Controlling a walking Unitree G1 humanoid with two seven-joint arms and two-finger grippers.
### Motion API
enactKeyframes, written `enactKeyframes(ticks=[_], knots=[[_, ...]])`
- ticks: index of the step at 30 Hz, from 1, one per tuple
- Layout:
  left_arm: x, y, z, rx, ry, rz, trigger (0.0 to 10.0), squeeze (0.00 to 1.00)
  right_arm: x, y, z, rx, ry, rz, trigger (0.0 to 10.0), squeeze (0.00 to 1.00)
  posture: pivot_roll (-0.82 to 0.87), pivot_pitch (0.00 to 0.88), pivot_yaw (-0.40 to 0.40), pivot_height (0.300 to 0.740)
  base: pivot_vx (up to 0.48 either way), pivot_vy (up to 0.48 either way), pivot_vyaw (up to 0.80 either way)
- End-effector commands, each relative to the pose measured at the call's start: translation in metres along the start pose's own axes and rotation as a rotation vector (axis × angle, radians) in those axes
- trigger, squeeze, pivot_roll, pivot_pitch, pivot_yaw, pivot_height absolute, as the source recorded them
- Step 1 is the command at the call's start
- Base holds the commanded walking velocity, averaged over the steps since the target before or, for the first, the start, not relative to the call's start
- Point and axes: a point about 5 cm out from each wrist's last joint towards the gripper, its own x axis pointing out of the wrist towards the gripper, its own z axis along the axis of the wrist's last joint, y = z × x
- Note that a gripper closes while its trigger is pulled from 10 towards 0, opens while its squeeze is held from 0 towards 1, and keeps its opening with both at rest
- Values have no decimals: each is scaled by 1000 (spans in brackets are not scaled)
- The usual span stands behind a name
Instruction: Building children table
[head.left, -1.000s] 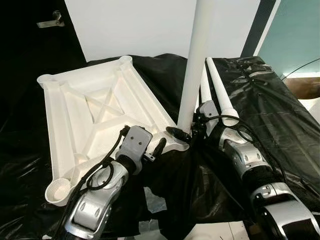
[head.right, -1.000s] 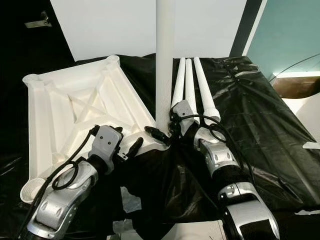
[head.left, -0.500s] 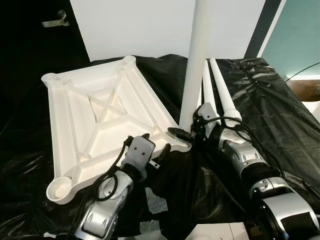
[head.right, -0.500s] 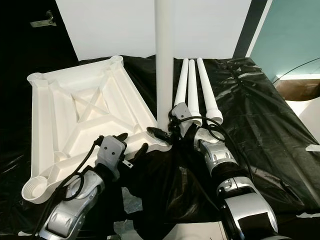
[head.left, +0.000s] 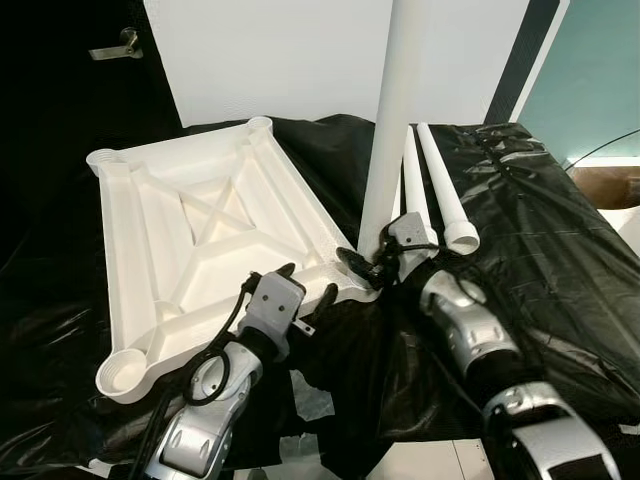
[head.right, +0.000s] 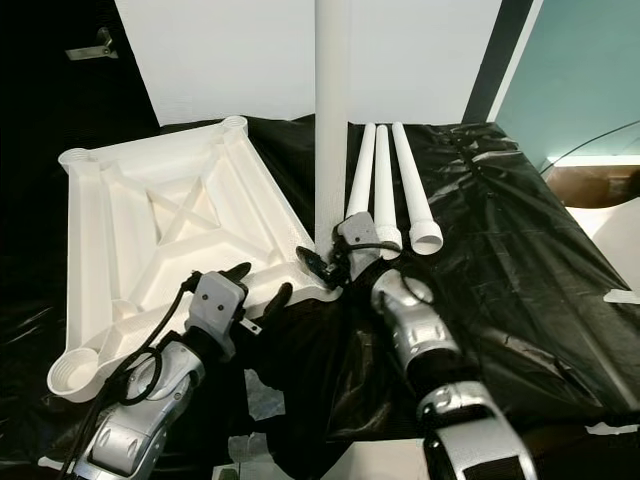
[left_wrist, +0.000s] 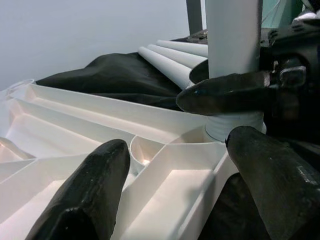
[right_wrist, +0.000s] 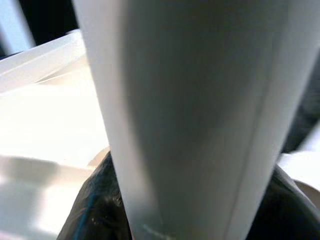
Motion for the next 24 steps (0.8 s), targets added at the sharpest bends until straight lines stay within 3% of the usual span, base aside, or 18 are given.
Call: enactKeyframes(ticks=[1, 6, 11, 12, 21, 22, 24], knots=[[-1, -1, 0, 20, 4, -13, 10000, 0, -4, 2, -15, 35, 71, -103, 0, 0, 156, 11, -38, 740, 0, 0, 0], [-1, -1, 0, 20, 2, -13, 10000, 0, -3, 15, -14, 93, 52, -239, 0, 0, 155, 12, -37, 740, 0, 0, 0], [0, 0, 0, 16, -1, -17, 10000, 0, -3, 23, -11, 118, 34, -227, 0, 0, 149, 11, -29, 740, 0, 0, 0], [0, -1, 1, 17, -1, -24, 10000, 0, -4, 24, -10, 110, 29, -227, 10000, 0, 149, 11, -29, 740, 0, 0, 0], [-1, -1, 1, 26, 5, -36, 10000, 0, -8, 18, 0, 95, -15, -261, 10000, 0, 143, 22, -22, 740, 0, 0, 0], [-1, -1, 1, 20, 6, -39, 10000, 0, -8, 15, 1, 111, -19, -236, 10000, 1000, 142, 23, -23, 740, 0, 0, 0], [-1, -2, 2, 5, 3, -41, 10000, 0, -9, 11, 3, 118, -27, -209, 10000, 1000, 142, 23, -23, 740, 0, 0, 0]])
